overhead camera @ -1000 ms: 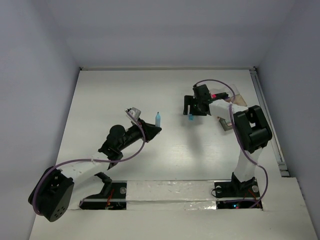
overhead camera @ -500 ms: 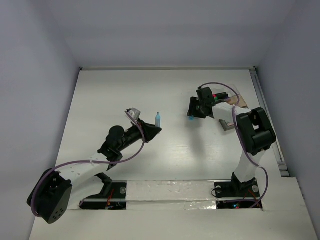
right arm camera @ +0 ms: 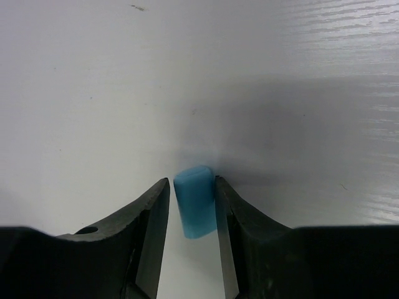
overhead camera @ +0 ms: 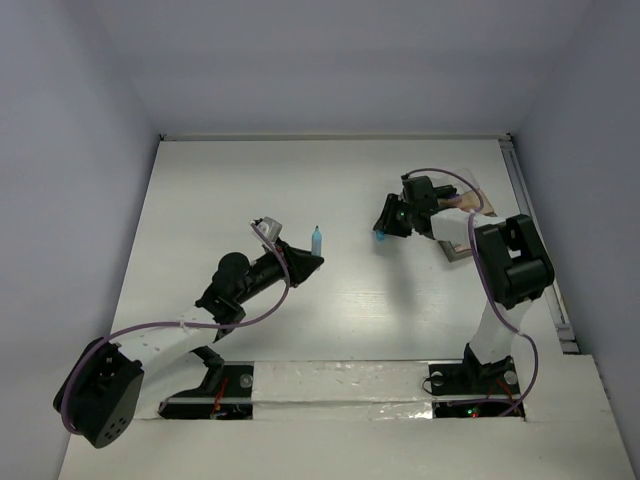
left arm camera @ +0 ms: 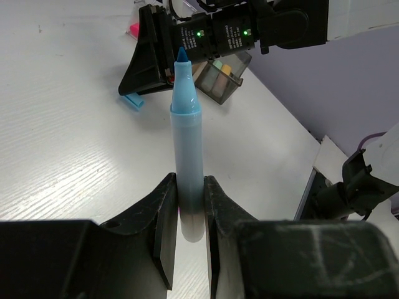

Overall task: Sort the stationery into containers
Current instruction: Close the pen cap on the pen.

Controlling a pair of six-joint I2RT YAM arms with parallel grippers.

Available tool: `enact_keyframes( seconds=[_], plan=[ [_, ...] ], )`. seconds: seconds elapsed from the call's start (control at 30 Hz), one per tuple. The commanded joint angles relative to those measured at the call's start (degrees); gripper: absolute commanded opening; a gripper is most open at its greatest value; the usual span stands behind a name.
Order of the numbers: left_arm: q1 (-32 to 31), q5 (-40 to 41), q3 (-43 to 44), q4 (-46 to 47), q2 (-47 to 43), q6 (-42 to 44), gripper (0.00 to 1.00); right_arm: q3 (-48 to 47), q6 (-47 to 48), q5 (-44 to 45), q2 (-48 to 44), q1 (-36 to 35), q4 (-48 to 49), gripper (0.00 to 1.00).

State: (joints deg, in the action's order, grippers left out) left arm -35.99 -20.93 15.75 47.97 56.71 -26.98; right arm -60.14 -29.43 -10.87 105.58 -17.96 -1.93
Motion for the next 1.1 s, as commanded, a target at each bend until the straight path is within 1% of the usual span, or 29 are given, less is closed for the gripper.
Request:
enact_keyframes(
  seconds=[0.0,0.03,0.13,0.17,0.2,0.27,0.33,0.37,0.43,0.47,0.5,0.53,0.57,0.67,0.7,0.73,0.77,0.8,0.83,0.87,0.9,0.93,0.97,1.0,1.03,1.07],
  plan=[
    [-0.3,-0.3,-0.2,2.2,-1.6,0.9,0.00,1.6,-0.1,-0.7,2.0,0.4,-1.8,0.41],
    [-0.3,-0.2,-0.1,2.2,-1.5,0.9,0.00,1.5,0.1,-0.4,1.9,0.4,-1.9,0.38],
    [-0.3,-0.3,0.0,2.2,-1.3,0.9,0.00,1.3,1.0,0.6,1.9,0.4,-2.9,0.35],
    [-0.3,-0.3,0.0,2.2,-1.4,0.9,0.00,1.3,1.1,0.6,1.9,0.4,-2.9,0.30],
    [-0.3,-0.3,-0.1,2.2,-1.3,0.9,0.00,1.4,1.1,0.6,1.8,0.4,-2.7,0.23],
    [-0.3,-0.3,-0.1,2.3,-1.2,0.9,0.00,1.7,1.0,-0.1,1.4,0.4,-1.0,0.17],
    [-0.3,-0.5,-0.1,2.7,-0.9,0.8,0.00,3.6,0.4,-2.2,0.0,0.4,2.2,0.12],
    [-0.3,-0.8,-0.1,2.8,-0.8,0.6,0.00,4.2,0.3,-3.0,-1.8,0.4,6.1,0.12],
    [-0.3,-1.7,-0.1,4.1,-0.2,-0.1,0.00,6.2,-0.4,-6.5,-3.9,0.4,9.8,0.10],
    [-0.3,-2.2,-0.2,4.6,0.3,-0.4,0.00,6.7,-1.2,-7.7,-6.3,0.4,13.2,0.08],
    [-0.3,-4.4,0.1,6.9,1.2,-3.4,0.00,8.1,-4.5,-13.7,-12.2,0.4,19.9,0.05],
    [-0.3,-5.0,0.0,7.7,1.2,-3.4,0.00,8.1,-4.5,-13.7,-12.2,0.4,20.0,0.05],
    [-0.3,-5.6,-0.1,8.5,1.3,-5.4,0.00,9.2,-5.4,-16.1,-13.5,0.4,21.7,0.05],
    [-0.3,-8.0,-0.5,11.7,1.6,-8.5,0.00,11.4,-10.6,-20.0,-17.5,0.4,29.8,0.06],
    [-0.3,-8.6,-0.7,12.7,1.8,-10.7,0.00,13.4,-14.8,-21.1,-18.1,0.4,36.4,0.06],
    [-0.3,-10.1,-1.2,13.7,2.0,-11.9,0.00,14.4,-17.3,-21.9,-19.0,-0.4,40.6,0.06],
    [-0.3,-11.1,-1.2,16.6,2.5,-13.4,0.00,16.0,-21.5,-22.8,-19.2,-0.9,48.3,0.06],
    [-0.3,-12.2,-1.2,18.4,3.0,-15.0,0.00,16.5,-23.2,-23.0,-19.2,-1.6,51.8,0.06],
    [-0.3,-14.3,-1.4,20.1,3.3,-18.3,0.00,16.7,-25.0,-23.2,-19.1,-3.2,55.5,0.06],
    [-0.3,-15.0,-1.5,23.9,3.6,-20.2,0.00,16.9,-26.5,-23.7,-18.6,-4.0,58.9,0.06],
    [-0.3,-15.7,-1.7,26.1,3.8,-22.0,0.00,17.0,-29.9,-24.2,-18.0,-4.8,66.6,0.06],
    [-0.3,-17.1,-1.9,28.3,4.0,-26.0,0.00,16.7,-31.9,-24.6,-17.4,-6.3,70.9,0.07],
    [-0.3,-17.9,-2.1,33.4,4.3,-28.1,0.00,16.3,-33.9,-25.7,-15.6,-7.0,74.9,0.07],
    [-0.3,-18.4,-2.2,35.9,5.0,-30.1,0.00,15.8,-38.3,-26.2,-14.4,-7.6,83.2,0.07],
    [-0.3,-19.5,-2.3,38.3,5.4,-32.1,0.00,14.4,-40.8,-26.6,-13.3,-8.2,87.2,0.07],
    [-0.3,-19.8,-2.3,43.0,6.1,-35.7,0.00,13.5,-42.8,-27.2,-10.9,-9.4,93.5,0.08]
  ],
)
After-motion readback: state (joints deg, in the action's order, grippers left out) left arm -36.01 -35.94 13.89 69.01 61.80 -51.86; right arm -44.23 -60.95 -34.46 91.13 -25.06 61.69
